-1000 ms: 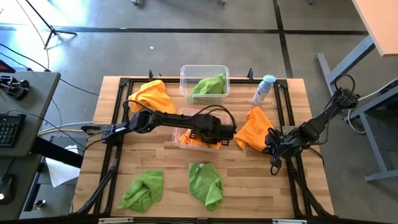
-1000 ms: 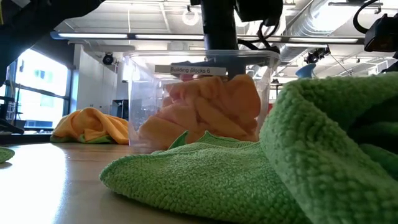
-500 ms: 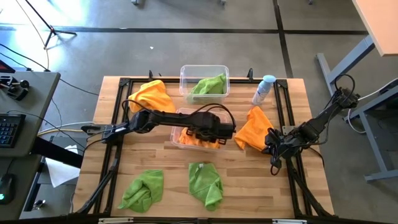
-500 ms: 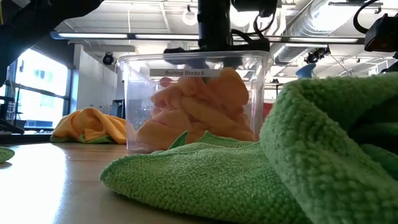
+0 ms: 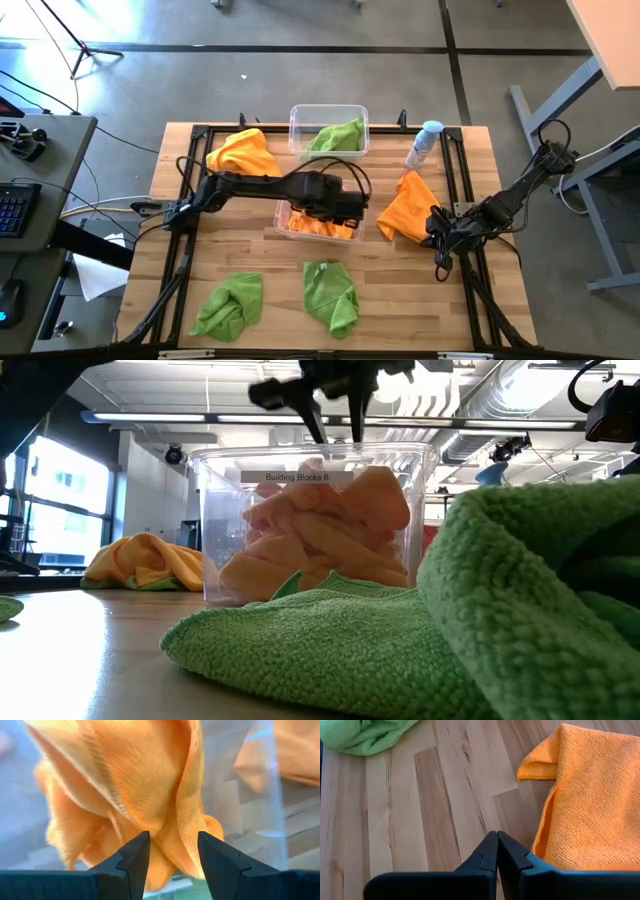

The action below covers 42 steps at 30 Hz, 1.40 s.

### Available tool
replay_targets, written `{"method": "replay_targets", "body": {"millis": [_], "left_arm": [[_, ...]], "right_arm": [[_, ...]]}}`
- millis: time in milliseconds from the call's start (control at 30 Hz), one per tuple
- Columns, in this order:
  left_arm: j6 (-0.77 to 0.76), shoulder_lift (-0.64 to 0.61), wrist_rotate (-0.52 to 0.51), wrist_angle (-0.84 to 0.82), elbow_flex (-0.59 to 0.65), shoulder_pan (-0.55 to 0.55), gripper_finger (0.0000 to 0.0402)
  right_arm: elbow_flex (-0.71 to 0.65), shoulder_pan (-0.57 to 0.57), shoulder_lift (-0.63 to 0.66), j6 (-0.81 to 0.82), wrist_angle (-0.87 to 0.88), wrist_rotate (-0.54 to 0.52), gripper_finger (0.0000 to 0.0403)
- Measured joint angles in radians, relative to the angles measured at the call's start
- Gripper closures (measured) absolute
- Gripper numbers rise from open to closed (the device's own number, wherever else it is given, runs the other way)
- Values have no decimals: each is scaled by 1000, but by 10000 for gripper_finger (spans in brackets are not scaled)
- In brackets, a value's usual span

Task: Sort microfiber towel by color & place in baskets
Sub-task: Put the green microfiber towel into the top transparent bin

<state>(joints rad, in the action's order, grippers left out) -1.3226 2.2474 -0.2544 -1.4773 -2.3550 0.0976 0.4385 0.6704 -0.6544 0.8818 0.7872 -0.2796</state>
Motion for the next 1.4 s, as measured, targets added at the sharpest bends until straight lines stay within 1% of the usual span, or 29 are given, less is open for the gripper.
{"method": "replay_targets", "body": {"millis": [100,333,433,533,633,733,833,1000,1100,1200,1300,1400], "left_arm": [[21,-43,-41,-16,0,13,247],[77,-129,-97,-79,0,61,247],[88,-158,-95,-95,0,92,247],[150,-176,-75,-94,0,127,247],[210,-177,-75,-94,-1,159,247],[265,-177,-129,-94,0,190,247],[313,-192,-187,-93,0,217,248],[436,-248,-256,-92,10,233,248],[496,-303,-280,-92,67,227,248],[515,-387,-280,-93,173,215,248],[515,-496,-280,-79,320,205,248],[515,-628,-275,8,508,198,248]], "right_arm": [[0,0,0,0,0,0,402],[0,0,0,12,-11,-2,402],[0,-1,-1,2,-25,-7,402],[0,-3,-1,-27,-48,-24,402],[0,-3,-1,8,-85,-87,402],[0,-3,0,35,-137,-190,402],[0,-3,-1,25,-198,-267,402],[0,-3,-1,-11,-275,-340,402],[0,-3,-2,-4,-304,-388,402],[0,-9,-8,4,-356,-448,402],[0,-38,-27,-6,-420,-471,402],[0,-79,-57,-49,-497,-460,402]]}}
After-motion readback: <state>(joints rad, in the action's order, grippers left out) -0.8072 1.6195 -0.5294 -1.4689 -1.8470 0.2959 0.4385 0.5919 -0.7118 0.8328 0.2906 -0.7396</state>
